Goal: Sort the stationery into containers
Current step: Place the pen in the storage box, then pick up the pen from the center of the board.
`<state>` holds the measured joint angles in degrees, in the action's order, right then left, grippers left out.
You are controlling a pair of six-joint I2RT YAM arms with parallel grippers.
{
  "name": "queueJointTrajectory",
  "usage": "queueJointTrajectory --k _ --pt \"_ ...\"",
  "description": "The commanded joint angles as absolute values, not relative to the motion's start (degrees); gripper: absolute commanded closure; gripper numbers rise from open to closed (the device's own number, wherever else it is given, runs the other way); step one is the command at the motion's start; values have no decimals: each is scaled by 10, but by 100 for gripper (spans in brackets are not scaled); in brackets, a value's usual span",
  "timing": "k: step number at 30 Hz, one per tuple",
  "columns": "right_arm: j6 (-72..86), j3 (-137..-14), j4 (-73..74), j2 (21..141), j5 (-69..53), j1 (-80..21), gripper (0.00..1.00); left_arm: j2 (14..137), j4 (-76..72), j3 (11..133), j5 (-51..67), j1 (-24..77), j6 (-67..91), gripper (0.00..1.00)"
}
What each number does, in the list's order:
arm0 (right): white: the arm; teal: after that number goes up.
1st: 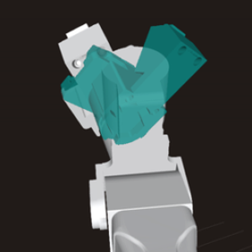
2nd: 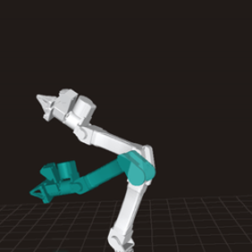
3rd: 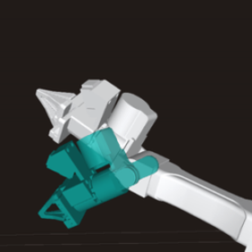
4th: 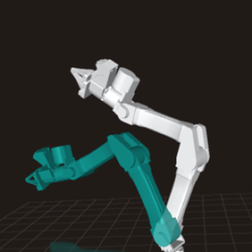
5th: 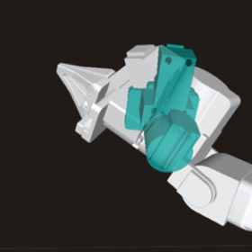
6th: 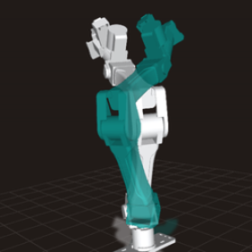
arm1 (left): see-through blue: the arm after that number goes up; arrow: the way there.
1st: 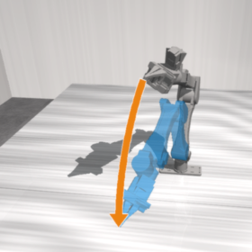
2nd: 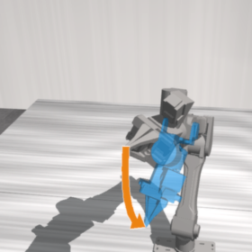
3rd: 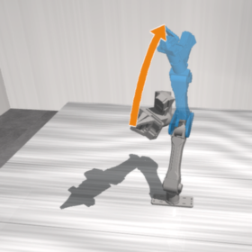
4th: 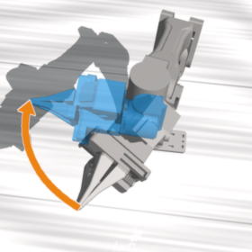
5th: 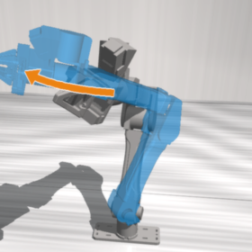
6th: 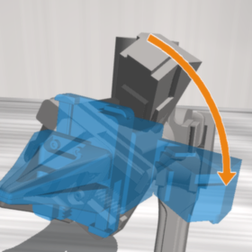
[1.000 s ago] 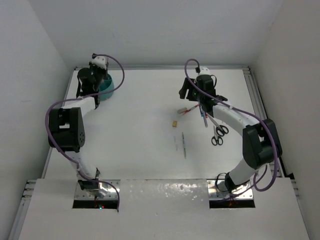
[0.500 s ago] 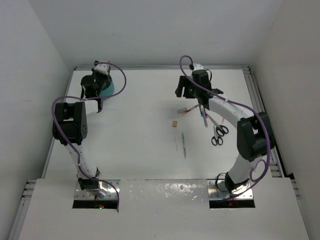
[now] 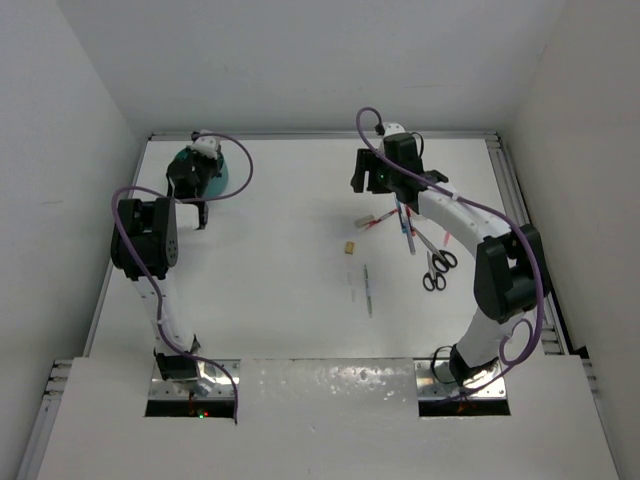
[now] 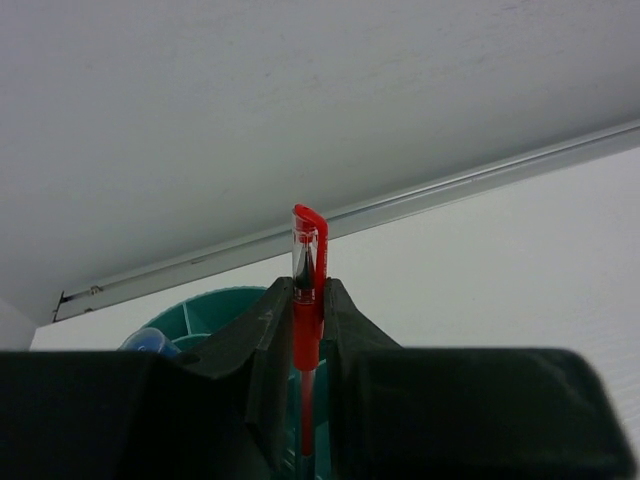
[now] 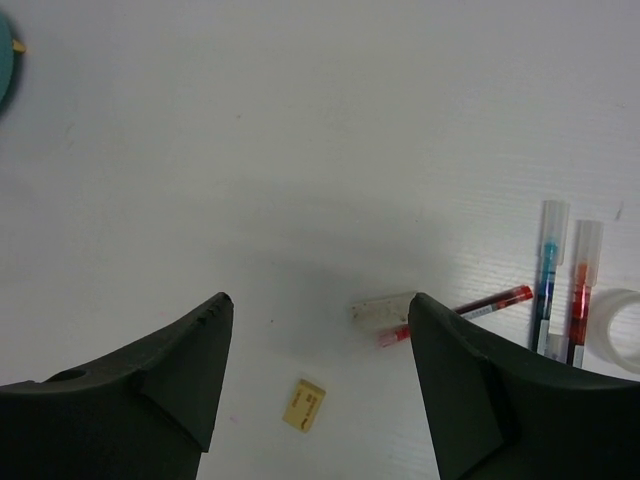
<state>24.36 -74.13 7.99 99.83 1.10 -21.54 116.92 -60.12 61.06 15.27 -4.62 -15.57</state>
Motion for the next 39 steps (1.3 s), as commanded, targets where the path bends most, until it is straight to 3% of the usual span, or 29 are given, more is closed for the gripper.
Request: queueJointTrajectory --k 1,2,3,6,8,18,21,23,25,27,30,33,37,39 --pt "222 -767 91 991 19 -220 29 1168 -633 612 163 -55 -153 85" --pt "221 -768 93 991 19 -219 29 1167 -628 610 167 -56 -154 75" --pt "220 -769 97 990 20 -219 29 1166 -628 609 173 -56 -156 59" --pt "219 -770 99 989 21 -220 28 1159 -628 606 176 -56 -146 35" --pt "215 -773 106 984 19 -220 27 1152 -628 609 182 -58 -140 32" --pt "221 -702 169 884 110 -244 21 1046 -538 670 234 -48 -104 31" --pt "241 -700 277 858 150 -245 21 996 -382 712 238 -15 -136 43" --pt "252 -695 337 849 157 -248 27 959 -240 724 249 24 -167 53" --pt "272 -659 400 827 156 -254 43 919 -118 717 251 67 -167 60" --pt "300 -588 398 795 141 -265 59 890 -63 686 229 97 -135 61" --pt "336 -497 335 761 91 -289 67 828 -39 636 176 137 -29 60" --pt "360 -448 288 755 84 -325 65 773 -52 580 120 157 40 60" --pt "352 -421 252 761 80 -359 52 702 -50 516 59 181 20 55" --pt "346 -419 248 771 75 -372 52 680 -51 494 26 185 26 53"
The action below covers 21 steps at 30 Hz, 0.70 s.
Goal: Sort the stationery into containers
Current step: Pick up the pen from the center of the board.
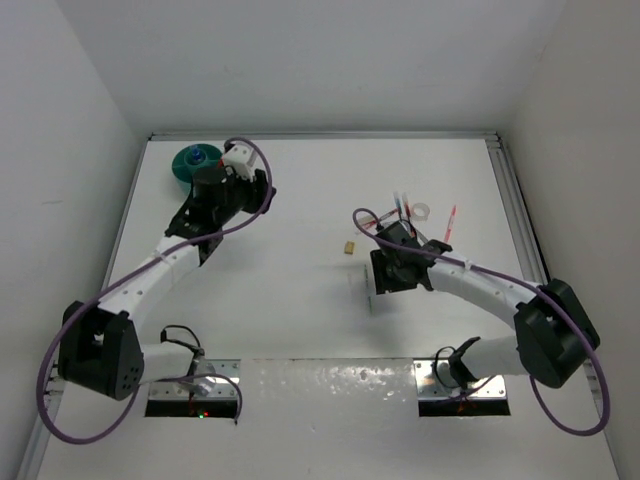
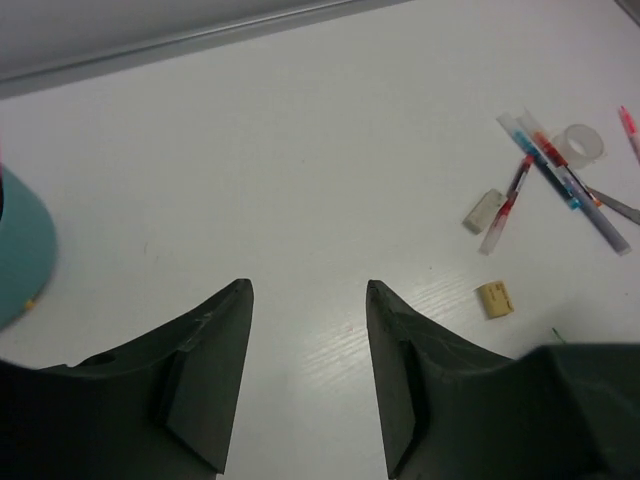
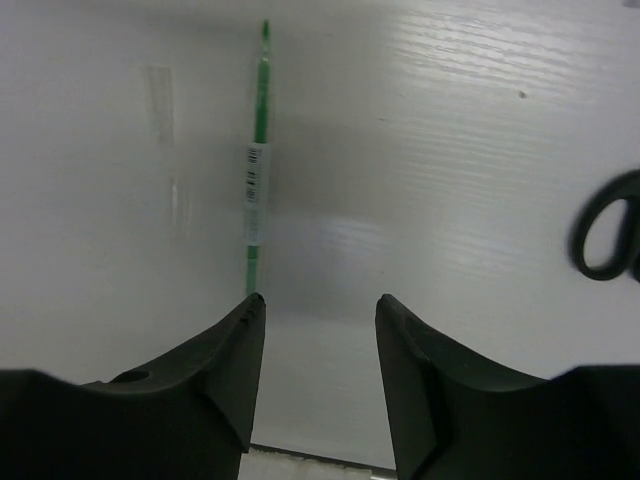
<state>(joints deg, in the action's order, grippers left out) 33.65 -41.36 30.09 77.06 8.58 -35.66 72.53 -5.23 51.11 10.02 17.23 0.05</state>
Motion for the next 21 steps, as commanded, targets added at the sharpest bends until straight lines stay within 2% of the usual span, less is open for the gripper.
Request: queueJointTrajectory --k 1,4,8,12,21 --pt "342 -422 248 780 68 -378 52 661 -52 485 18 186 35 52" --pt "326 -438 242 793 74 -412 53 633 -65 450 -17 192 58 50" --pt "323 -468 222 832 97 -450 63 602 -85 403 -74 200 74 47" --pt "340 -488 228 876 98 -471 63 577 -98 376 -130 215 83 43" --pt "368 -507 217 940 98 -482 62 556 -127 344 -149 222 97 40"
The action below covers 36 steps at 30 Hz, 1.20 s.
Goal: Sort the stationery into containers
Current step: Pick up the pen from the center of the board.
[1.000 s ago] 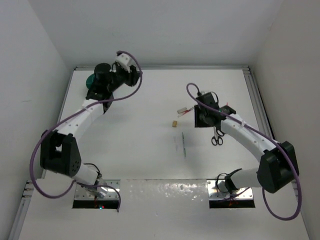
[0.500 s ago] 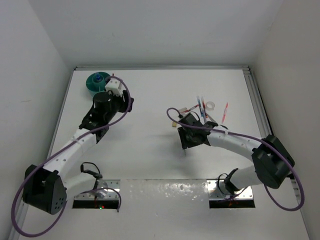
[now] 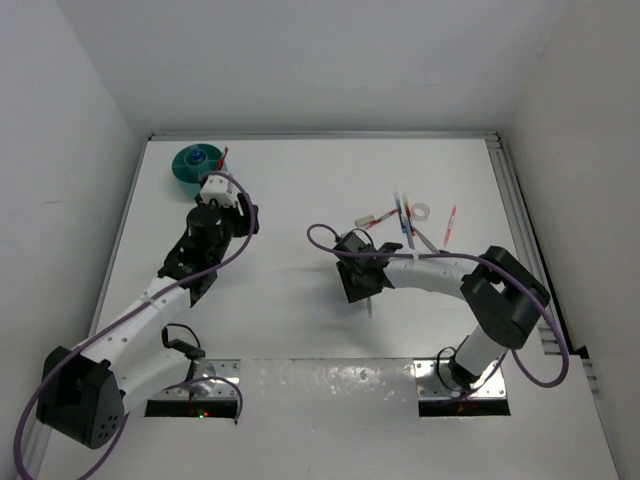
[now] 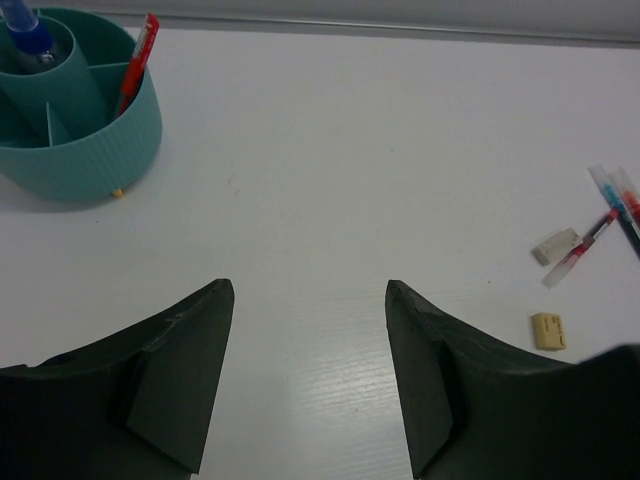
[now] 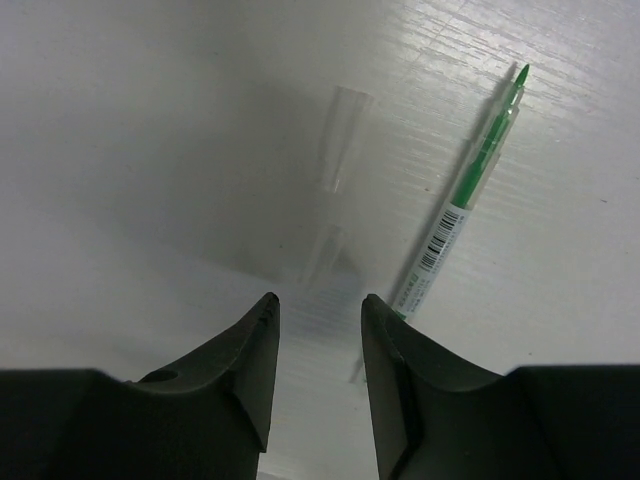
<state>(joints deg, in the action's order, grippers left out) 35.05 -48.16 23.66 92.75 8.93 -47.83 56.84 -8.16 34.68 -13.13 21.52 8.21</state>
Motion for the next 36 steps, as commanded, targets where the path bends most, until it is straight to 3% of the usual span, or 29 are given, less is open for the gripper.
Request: queueJointTrajectory --k 1,18,21,25,31,33,34,36 --pt "368 -511 220 946 98 -483 62 556 -130 343 -148 223 96 40" --pt "388 -500 214 967 106 -481 89 555 -141 337 -163 222 96 38" --pt "388 -497 214 968 107 -482 89 556 -142 337 -152 222 99 38" --pt "384 -497 218 973 101 -480 80 558 -145 337 -149 222 101 38" --pt "388 -486 218 973 102 -478 80 558 -146 340 -151 223 99 38" --pt "391 -482 215 970 105 -478 85 557 -146 340 -150 223 100 38" --pt "391 -480 215 969 105 -478 93 556 -147 341 -150 223 101 38" --pt "391 -480 217 964 109 -478 100 556 -149 339 -144 222 102 38"
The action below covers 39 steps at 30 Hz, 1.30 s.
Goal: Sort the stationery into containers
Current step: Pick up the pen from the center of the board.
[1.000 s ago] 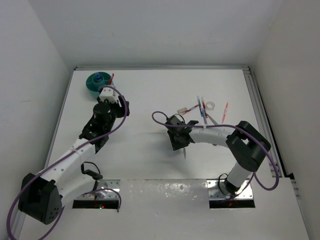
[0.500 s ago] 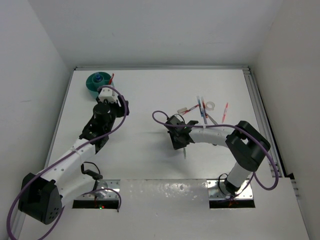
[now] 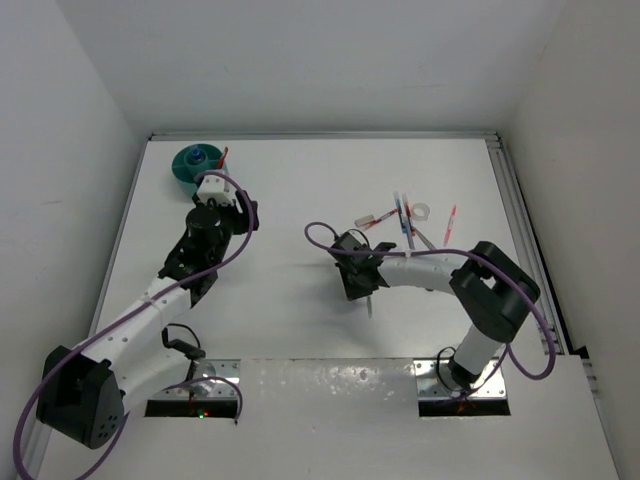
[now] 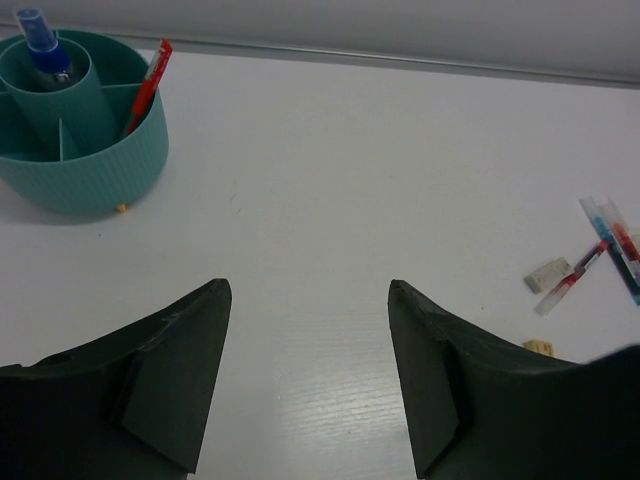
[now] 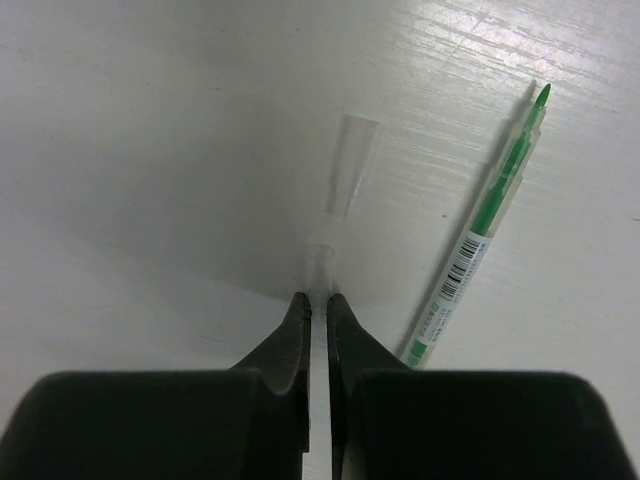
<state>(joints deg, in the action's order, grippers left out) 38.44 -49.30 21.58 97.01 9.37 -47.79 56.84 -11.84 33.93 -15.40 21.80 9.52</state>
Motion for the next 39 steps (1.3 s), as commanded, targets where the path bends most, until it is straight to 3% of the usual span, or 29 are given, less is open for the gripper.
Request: queueJointTrajectory --k 1,7,9,13,18,25,30,32,39 --pt "386 -481 219 955 112 -478 100 558 -150 339 -140 223 103 38" --pt "328 -488 194 816 131 -483 100 553 -183 338 -20 222 105 48" --pt "283 -472 152 760 134 -482 100 553 -219 335 78 223 100 51" --pt "183 -395 -75 622 92 -478 100 573 -284 344 317 223 96 50" --pt "105 -373 -204 575 19 -457 100 628 -336 385 478 224 111 45" --pt "68 -416 -217 591 -65 -455 100 657 -368 421 553 237 69 45" --pt "49 -388 -243 574 -96 -454 100 662 -364 444 634 238 56 57" --pt "35 -395 -236 576 -110 -454 100 665 -362 446 642 238 52 73" --pt "22 -403 -233 574 -129 -454 100 671 -359 447 640 239 37 75"
